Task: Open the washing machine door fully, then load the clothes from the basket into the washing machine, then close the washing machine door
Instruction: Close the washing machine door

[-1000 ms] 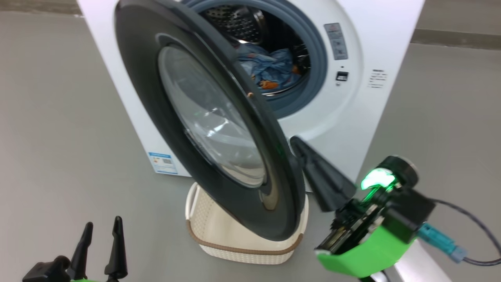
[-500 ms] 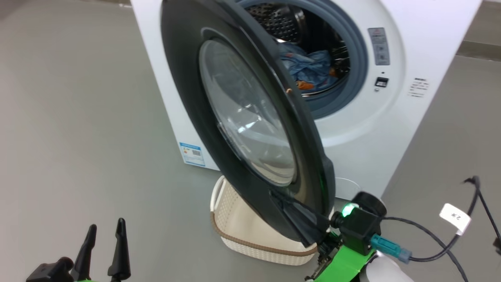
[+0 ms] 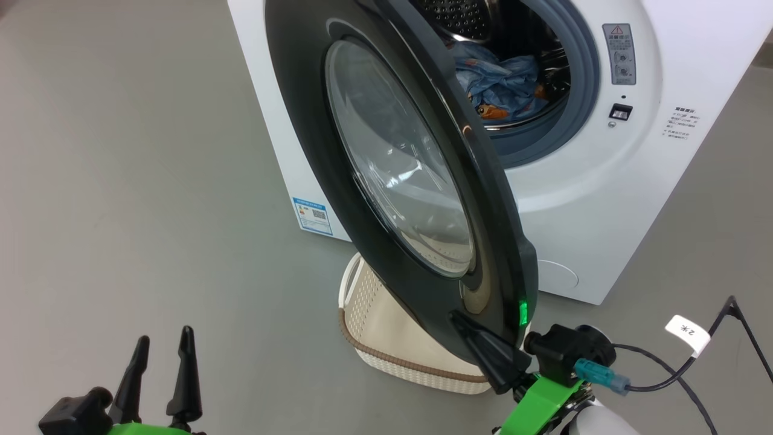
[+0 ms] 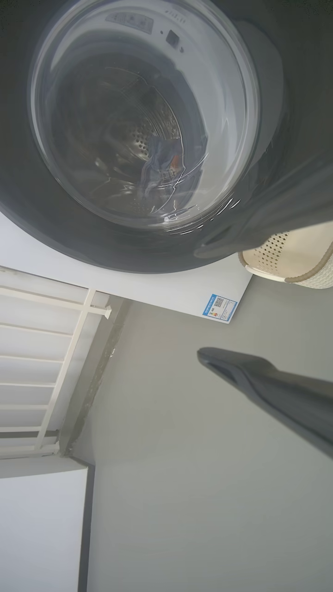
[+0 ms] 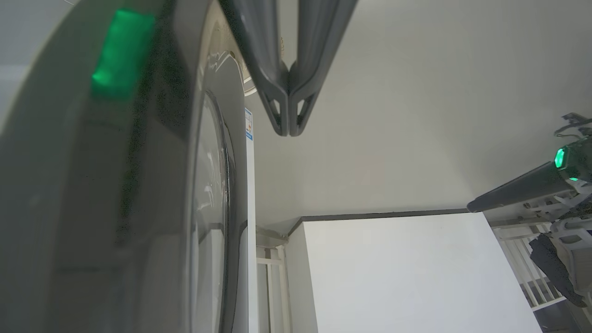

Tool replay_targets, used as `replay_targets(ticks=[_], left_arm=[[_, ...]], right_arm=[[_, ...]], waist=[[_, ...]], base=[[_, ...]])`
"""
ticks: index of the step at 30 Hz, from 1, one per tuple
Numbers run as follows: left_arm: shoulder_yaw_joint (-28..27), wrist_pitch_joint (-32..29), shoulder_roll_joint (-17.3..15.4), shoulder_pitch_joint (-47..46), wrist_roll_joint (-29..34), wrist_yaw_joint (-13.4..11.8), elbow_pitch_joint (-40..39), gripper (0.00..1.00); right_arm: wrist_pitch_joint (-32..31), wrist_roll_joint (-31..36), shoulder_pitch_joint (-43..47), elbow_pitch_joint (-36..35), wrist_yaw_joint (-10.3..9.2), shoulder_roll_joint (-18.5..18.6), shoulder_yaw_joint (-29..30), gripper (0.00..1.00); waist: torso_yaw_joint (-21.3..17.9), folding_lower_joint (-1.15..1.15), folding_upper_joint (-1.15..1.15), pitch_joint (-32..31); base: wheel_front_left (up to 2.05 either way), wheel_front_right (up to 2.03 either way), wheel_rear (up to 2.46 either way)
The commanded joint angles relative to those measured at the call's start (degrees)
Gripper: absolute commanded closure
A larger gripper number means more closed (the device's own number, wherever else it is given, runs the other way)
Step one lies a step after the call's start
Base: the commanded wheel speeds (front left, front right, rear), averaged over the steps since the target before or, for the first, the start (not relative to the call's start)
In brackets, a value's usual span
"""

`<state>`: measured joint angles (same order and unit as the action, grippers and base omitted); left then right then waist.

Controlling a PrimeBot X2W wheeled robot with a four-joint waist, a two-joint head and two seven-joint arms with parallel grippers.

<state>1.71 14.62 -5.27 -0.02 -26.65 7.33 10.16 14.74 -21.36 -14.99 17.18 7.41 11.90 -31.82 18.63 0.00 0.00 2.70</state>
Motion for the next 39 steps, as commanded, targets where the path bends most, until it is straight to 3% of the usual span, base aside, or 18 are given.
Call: replay_targets(ticks=[1, 22, 34, 39], left_arm=[[-1.64, 0.38, -1.03, -2.52, -0.39, 0.15, -1.56, 0.0], [-1.5, 0.38, -3.54, -6.0, -1.63, 0.15, -3.34, 0.0], [-1.55, 0.38, -5.38, -9.87, -2.69, 0.15, -5.1, 0.0], [-1.36, 0.38, -5.76, -11.97, -3.38, 0.15, -5.75, 0.0]], right_arm=[[0.26, -0.45, -0.59, -0.86, 0.08, -0.6, -0.06, 1.0], [0.26, 2.56, -5.56, 0.63, 0.08, 1.34, 16.41, 1.0], [0.26, 4.34, -16.14, 2.68, 0.08, 3.47, 26.14, 1.0], [0.26, 5.42, -21.68, 3.44, 0.08, 5.09, 26.23, 1.0]], waist=[[0.18, 0.0, 0.0, 0.4], [-1.51, 0.0, 0.0, 8.51], [-1.14, 0.0, 0.0, 16.8], [-1.12, 0.0, 0.0, 20.82]], base=[[0.0, 0.0, 0.0], [0.0, 0.0, 0.0], [0.0, 0.0, 0.0], [0.0, 0.0, 0.0]])
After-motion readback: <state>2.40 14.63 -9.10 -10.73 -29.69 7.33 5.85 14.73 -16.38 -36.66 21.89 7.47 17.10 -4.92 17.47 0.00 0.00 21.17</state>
